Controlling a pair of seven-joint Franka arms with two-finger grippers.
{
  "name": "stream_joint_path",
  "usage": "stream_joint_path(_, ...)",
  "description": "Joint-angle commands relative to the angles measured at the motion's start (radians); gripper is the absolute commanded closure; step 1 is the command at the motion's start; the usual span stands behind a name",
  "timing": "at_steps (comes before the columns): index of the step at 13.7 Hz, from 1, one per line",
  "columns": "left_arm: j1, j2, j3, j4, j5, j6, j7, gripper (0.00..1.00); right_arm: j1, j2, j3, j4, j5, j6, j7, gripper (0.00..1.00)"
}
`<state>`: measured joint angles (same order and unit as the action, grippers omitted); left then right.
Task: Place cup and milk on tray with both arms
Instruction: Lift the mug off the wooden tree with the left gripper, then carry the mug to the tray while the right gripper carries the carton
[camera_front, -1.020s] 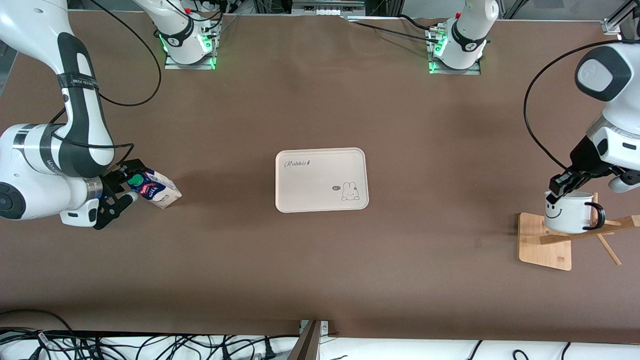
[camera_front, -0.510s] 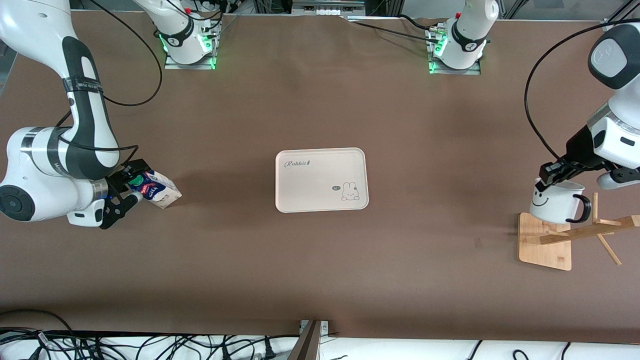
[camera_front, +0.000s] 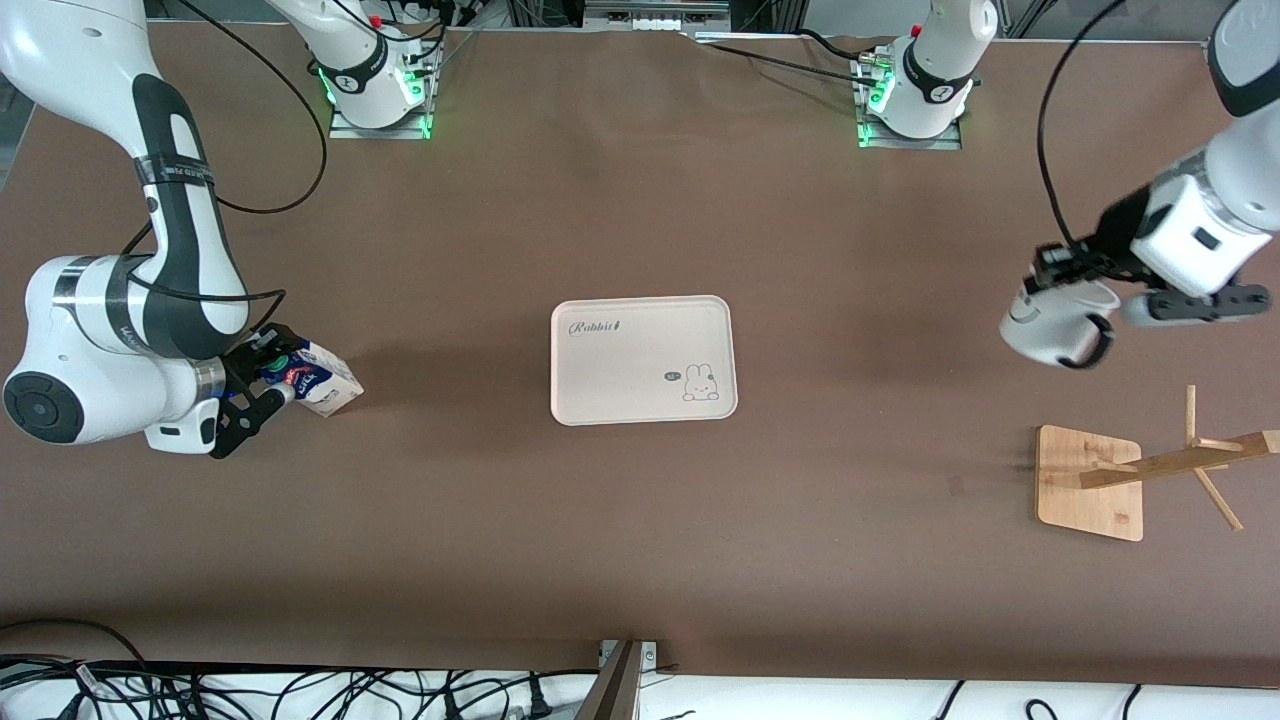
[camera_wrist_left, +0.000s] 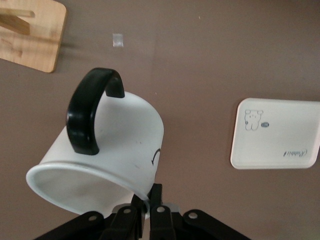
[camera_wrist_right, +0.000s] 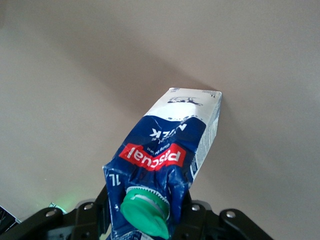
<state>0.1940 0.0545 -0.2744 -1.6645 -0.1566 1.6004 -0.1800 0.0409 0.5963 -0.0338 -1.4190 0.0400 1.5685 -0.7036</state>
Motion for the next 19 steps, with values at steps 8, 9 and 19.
stream_joint_path(8, -0.069, 0.161, -0.172, 0.145, 0.011, -0.255, -0.296, 1.0, -0.009, -0.124, -0.003, -0.009, 0.006, -0.125, 0.007, 0.46)
stream_joint_path(9, -0.102, 0.209, -0.172, 0.169, 0.006, -0.254, -0.35, 1.0, -0.012, -0.127, -0.003, -0.009, 0.006, -0.128, 0.007, 0.46)
stream_joint_path(19, -0.31, 0.665, -0.169, 0.401, -0.076, 0.05, -0.805, 1.0, 0.039, -0.164, 0.032, -0.009, 0.159, -0.145, 0.257, 0.51)
